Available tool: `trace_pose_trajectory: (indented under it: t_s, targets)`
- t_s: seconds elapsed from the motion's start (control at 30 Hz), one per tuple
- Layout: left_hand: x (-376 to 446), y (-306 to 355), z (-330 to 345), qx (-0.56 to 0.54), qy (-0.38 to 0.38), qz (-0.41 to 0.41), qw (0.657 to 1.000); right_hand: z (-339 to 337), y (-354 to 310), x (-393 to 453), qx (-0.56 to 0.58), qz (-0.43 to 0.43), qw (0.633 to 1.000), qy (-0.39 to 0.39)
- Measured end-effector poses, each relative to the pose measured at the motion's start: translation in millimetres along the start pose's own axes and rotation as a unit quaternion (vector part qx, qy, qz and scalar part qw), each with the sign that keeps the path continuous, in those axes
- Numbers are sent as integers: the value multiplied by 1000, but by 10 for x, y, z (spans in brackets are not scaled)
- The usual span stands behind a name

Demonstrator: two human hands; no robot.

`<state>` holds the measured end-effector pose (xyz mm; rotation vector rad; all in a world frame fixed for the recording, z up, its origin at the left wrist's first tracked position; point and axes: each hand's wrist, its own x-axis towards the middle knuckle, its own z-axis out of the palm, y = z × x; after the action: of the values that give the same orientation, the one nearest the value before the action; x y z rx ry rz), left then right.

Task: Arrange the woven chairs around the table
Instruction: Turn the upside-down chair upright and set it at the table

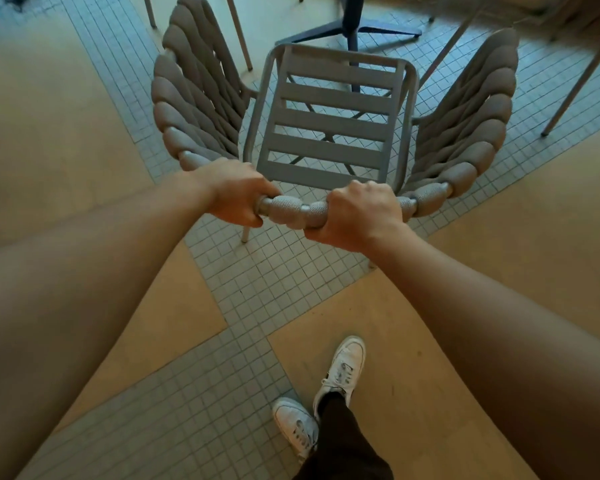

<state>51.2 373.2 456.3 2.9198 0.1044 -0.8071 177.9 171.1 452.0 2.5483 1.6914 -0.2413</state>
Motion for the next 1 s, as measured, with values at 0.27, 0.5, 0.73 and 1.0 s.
trace_pose_trajectory:
  t_s: [0.27, 0.5, 0.73, 1.0]
  targets:
    - [-11, 71, -1, 5, 140, 2, 990, -49, 78, 137, 14, -6, 999, -32]
    - [294, -251, -79, 46, 210, -2, 977, -140, 144, 531, 13, 32, 998, -55]
    - [542, -697, -274, 43, 215, 13, 976, -224, 123, 1013, 16, 84, 994, -74]
    - [803, -1226, -509, 58, 202, 30, 977, -319, 122, 1565, -13, 114, 991, -70]
